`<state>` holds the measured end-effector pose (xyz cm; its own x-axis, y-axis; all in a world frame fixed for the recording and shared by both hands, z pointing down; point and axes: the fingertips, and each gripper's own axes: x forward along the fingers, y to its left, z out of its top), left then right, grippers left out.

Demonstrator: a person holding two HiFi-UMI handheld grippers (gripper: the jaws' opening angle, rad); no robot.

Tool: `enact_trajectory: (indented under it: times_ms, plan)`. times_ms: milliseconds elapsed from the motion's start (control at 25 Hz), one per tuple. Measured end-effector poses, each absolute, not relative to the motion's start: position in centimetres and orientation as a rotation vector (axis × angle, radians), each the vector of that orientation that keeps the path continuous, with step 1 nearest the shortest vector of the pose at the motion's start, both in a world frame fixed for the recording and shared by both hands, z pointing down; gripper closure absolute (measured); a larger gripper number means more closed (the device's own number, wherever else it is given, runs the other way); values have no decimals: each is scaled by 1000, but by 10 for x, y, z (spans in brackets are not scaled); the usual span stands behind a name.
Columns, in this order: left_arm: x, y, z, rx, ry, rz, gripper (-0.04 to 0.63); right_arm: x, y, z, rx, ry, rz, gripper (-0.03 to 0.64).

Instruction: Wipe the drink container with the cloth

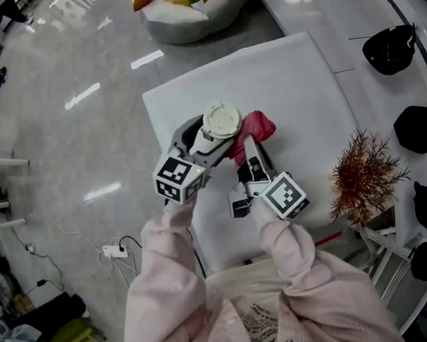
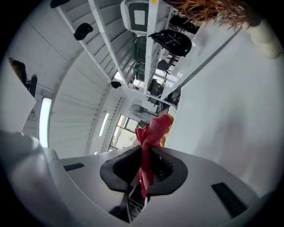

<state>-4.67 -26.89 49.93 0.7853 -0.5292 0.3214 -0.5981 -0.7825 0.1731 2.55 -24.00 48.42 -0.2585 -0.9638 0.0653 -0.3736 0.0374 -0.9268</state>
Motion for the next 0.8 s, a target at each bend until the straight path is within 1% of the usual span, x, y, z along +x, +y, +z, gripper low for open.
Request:
enact_trajectory:
  times_ms: [640,800]
  plan:
    - [-47,-270,499,2703,-901,345,236,16,-255,511,-1352,1670,-1277,580]
    - [-47,-270,499,2704,-909,341,236,20,-247,542,-1454,1567,-1419,580]
